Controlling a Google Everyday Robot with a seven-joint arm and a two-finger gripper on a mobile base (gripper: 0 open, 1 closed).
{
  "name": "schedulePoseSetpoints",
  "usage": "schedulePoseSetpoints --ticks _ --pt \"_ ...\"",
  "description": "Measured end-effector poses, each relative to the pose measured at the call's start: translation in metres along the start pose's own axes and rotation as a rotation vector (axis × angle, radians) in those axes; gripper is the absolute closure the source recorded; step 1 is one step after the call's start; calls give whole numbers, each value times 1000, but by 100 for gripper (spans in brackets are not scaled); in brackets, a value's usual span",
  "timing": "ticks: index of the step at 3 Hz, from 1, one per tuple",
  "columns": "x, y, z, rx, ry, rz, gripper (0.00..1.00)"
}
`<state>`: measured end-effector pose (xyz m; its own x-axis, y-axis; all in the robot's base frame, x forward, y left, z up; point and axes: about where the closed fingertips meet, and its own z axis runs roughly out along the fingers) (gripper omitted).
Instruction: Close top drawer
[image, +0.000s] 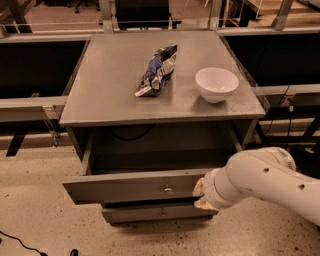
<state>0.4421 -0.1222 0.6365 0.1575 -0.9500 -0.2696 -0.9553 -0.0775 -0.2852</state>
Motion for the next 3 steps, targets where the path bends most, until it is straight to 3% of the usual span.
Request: schedulePoseSetpoints --ticks 1,2,3 --pt "3 -18 13 129 42 -12 89" --pt "11 -35 32 197 13 9 100" --pt "12 -37 42 205 -4 11 86"
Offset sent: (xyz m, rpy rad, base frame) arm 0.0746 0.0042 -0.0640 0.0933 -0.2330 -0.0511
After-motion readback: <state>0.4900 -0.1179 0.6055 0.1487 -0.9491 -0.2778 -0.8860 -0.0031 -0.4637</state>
